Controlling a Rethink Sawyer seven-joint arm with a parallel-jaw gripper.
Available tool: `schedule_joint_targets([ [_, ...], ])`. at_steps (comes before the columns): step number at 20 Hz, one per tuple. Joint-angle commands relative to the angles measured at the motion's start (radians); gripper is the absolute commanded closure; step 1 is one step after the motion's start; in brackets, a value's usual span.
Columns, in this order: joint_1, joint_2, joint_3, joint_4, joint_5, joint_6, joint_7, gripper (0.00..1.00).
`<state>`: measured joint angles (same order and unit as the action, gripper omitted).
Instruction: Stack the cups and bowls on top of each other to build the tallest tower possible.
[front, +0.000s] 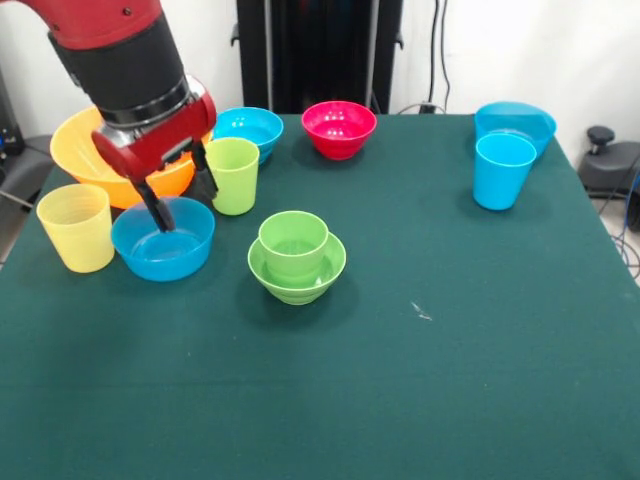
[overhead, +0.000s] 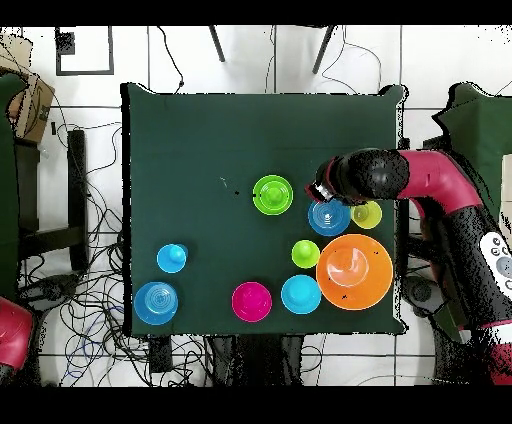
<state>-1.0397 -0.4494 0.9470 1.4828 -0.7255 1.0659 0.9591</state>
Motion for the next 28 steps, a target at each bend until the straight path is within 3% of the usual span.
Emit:
schedule_joint_targets([
  [1,0.066,0.072,-0.022,-0.053,-0.091,-0.084,-0.249,0.0],
  [5,0.068,0.092,-0.028,-0.061,-0.102,-0.119,-0.246,0.0],
  [12,-0.002,0.129,-0.046,-0.027,-0.131,-0.183,-0.298,0.0],
  [20,-0.019,0.15,-0.036,-0.062,-0.122,-0.119,-0.375,0.0],
  [28,0.075,0.086,-0.12,-0.11,-0.15,-0.002,-0.26,0.0],
])
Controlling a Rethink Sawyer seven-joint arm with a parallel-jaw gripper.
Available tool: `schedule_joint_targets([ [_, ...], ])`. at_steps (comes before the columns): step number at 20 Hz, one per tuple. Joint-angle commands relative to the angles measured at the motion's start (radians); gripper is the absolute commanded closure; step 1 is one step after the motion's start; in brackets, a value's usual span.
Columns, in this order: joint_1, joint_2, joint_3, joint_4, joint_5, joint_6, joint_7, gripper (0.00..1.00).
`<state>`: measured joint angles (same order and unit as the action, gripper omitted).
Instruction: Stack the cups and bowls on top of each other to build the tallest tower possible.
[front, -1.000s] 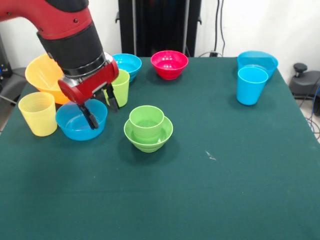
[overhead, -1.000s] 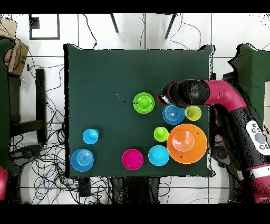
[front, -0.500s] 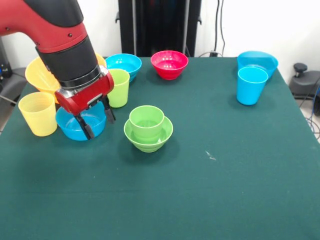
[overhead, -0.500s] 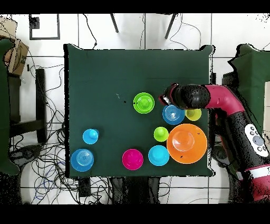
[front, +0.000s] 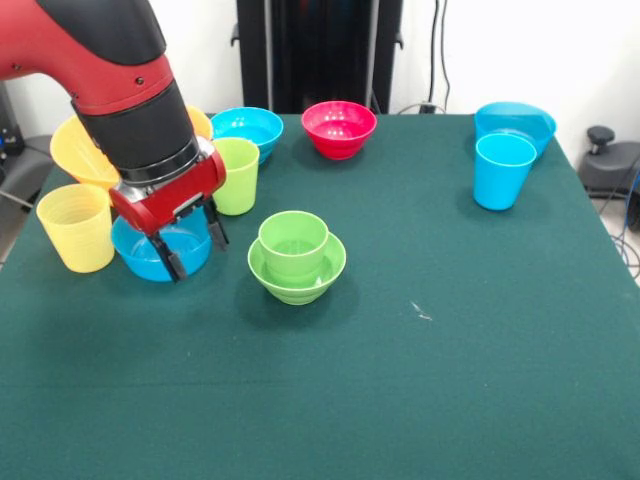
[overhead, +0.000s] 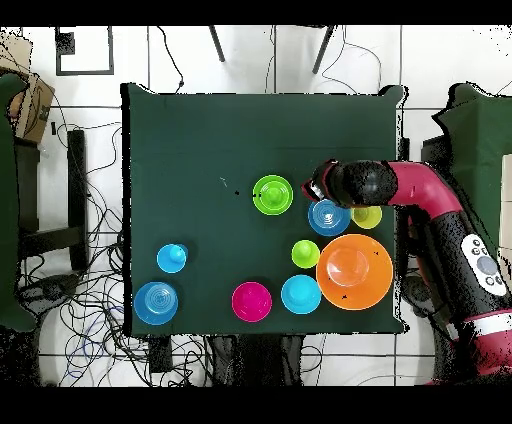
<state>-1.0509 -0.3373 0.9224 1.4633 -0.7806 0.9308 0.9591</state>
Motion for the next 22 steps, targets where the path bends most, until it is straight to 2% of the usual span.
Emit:
schedule_joint_targets([
  [1,0.105,-0.033,-0.11,-0.097,-0.101,0.145,-0.237,0.0],
  [4,0.157,-0.055,-0.158,-0.112,-0.105,0.192,-0.168,0.0],
  [7,0.186,-0.072,-0.183,-0.118,-0.092,0.223,-0.141,0.0],
  [15,0.195,-0.135,-0.223,-0.071,-0.092,0.203,-0.104,0.0],
  [18,0.198,-0.154,-0.233,-0.057,-0.116,0.173,-0.117,0.0],
  [22,0.179,-0.179,-0.22,-0.045,-0.127,0.153,-0.192,0.0],
])
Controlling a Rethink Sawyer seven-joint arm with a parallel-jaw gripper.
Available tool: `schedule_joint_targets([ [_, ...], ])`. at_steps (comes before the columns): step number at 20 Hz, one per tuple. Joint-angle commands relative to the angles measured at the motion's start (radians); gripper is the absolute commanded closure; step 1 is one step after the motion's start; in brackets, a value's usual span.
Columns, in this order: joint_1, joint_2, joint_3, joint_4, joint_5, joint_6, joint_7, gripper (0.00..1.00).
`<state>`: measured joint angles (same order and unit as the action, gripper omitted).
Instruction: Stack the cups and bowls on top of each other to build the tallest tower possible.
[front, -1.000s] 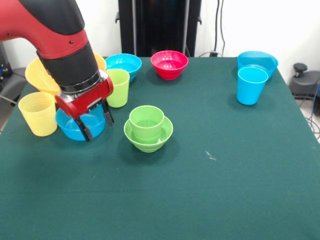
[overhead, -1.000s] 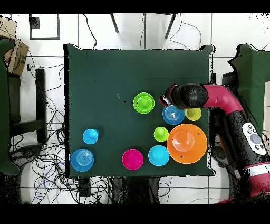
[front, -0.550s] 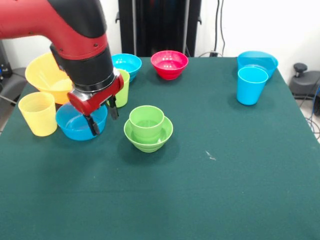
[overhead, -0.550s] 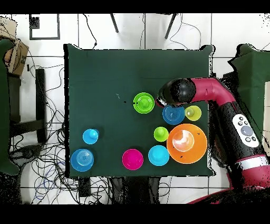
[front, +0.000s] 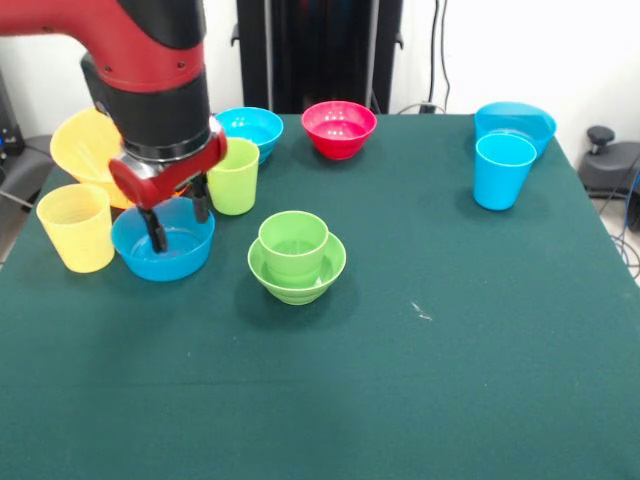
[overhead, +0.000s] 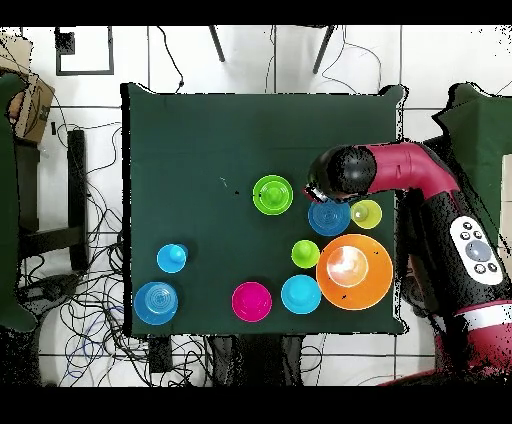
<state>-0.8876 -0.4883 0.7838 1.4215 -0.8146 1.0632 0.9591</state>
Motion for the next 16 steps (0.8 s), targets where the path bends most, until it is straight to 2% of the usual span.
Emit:
schedule_joint_targets([
  [1,0.008,-0.035,-0.077,0.0,-0.094,0.012,-0.204,0.0],
  [7,-0.021,-0.003,-0.064,-0.02,-0.116,-0.033,-0.255,0.0],
  [16,-0.016,0.059,-0.056,-0.052,-0.162,-0.083,-0.225,0.0],
])
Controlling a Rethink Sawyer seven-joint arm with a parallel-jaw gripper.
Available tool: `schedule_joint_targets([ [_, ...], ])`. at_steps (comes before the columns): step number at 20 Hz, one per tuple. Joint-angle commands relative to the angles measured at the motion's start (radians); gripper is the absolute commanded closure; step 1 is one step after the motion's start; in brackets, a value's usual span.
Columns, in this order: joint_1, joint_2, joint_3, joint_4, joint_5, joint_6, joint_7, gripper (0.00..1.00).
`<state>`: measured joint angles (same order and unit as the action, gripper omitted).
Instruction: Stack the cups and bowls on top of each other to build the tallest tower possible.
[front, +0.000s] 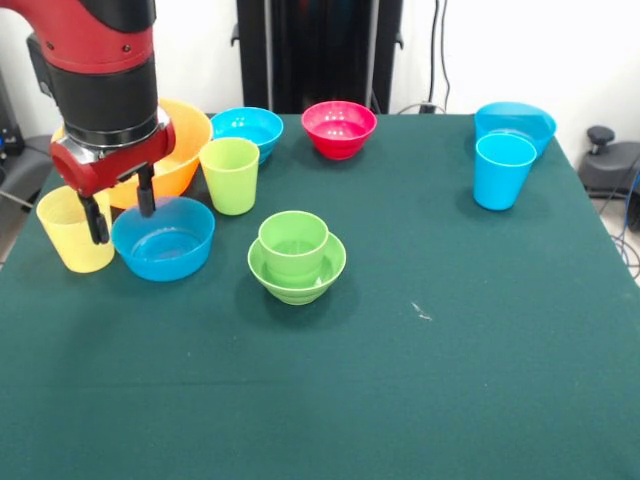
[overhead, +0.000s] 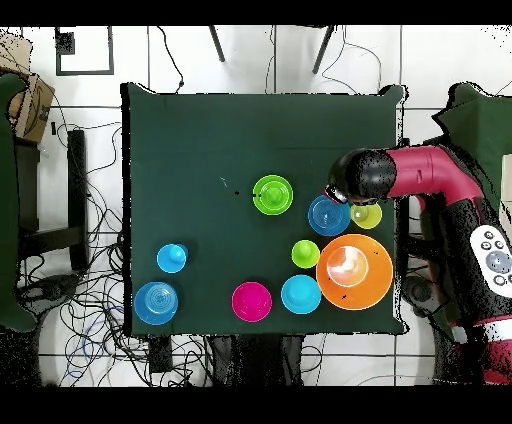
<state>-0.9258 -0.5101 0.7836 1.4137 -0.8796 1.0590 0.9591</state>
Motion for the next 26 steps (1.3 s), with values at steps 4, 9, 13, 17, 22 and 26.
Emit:
schedule_joint_targets([
  [4,0.014,0.118,-0.05,-0.059,-0.109,-0.1,-0.23,0.0],
  [9,-0.004,0.144,-0.049,-0.056,-0.104,-0.127,-0.226,0.0],
  [13,-0.039,0.158,-0.051,-0.038,-0.098,-0.154,-0.246,0.0],
  [17,-0.055,0.173,-0.046,-0.041,-0.097,-0.17,-0.259,0.0],
  [22,-0.064,0.201,-0.038,-0.057,-0.097,-0.173,-0.279,0.0],
  [26,-0.062,0.232,-0.036,-0.079,-0.102,-0.175,-0.286,0.0],
])
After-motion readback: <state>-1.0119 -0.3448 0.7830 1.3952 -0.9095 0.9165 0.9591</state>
